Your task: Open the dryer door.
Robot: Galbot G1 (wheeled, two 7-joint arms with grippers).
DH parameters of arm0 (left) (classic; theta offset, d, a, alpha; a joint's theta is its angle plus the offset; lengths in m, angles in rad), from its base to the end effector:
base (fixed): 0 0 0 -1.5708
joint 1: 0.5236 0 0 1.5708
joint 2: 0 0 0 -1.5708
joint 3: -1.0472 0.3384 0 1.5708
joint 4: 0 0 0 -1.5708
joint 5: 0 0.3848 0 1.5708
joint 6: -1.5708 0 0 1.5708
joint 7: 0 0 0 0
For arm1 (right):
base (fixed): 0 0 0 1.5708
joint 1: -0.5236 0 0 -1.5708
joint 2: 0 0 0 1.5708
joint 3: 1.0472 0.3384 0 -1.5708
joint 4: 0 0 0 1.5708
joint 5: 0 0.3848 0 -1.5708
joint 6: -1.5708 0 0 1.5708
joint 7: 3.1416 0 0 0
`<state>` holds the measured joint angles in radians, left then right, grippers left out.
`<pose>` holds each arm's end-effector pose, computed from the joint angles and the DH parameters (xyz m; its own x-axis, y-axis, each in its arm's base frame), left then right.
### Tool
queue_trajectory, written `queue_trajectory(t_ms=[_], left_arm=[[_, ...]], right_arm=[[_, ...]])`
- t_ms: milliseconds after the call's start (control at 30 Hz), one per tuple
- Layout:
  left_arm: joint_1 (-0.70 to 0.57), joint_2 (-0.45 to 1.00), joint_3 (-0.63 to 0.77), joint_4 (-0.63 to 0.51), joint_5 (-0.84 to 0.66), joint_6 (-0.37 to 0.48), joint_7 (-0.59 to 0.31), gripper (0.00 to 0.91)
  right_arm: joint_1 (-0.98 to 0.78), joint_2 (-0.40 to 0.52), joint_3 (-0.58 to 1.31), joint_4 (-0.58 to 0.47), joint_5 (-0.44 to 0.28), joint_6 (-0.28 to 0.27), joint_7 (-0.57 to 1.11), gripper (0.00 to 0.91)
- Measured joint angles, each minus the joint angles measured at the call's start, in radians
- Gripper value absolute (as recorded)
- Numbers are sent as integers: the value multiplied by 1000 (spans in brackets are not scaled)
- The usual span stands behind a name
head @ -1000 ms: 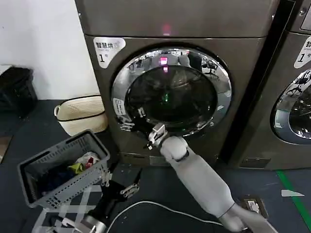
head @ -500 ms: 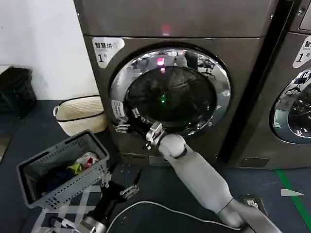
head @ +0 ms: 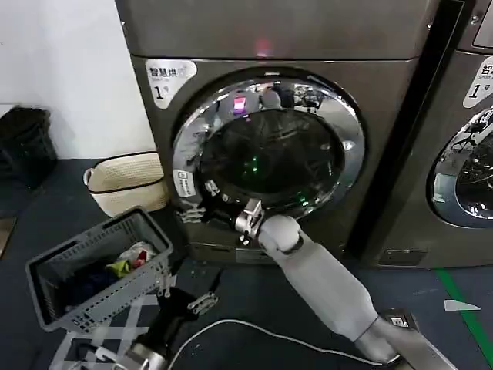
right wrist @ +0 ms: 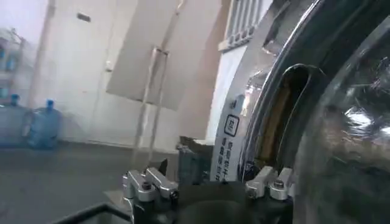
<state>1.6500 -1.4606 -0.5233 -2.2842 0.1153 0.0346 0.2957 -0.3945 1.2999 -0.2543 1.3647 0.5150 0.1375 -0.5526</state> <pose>0.1909 0.0094 -0.2359 -0.9376 0.3474 -0.0108 0.3371 0.9163 0.2163 0.5002 0.1431 -0.2125 -0.3296 -0.9301 -0.1618 -0.9059 0.3599 -0.2233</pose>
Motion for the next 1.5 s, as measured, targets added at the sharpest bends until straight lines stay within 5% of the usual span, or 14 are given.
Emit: queue_trajectory(t_ms=[600, 967, 1500], left_arm=[[-30, 108, -205, -16, -248, -33, 49, 907], [-95, 165, -318, 43, -393, -43, 130, 907], [-190, 244, -272, 138, -404, -63, 147, 907]], right_arm=[[-9, -160, -43, 120, 107, 93, -178, 907], [-32, -241, -15, 186, 207, 103, -343, 907], [-105, -360, 82, 292, 297, 95, -579, 907]])
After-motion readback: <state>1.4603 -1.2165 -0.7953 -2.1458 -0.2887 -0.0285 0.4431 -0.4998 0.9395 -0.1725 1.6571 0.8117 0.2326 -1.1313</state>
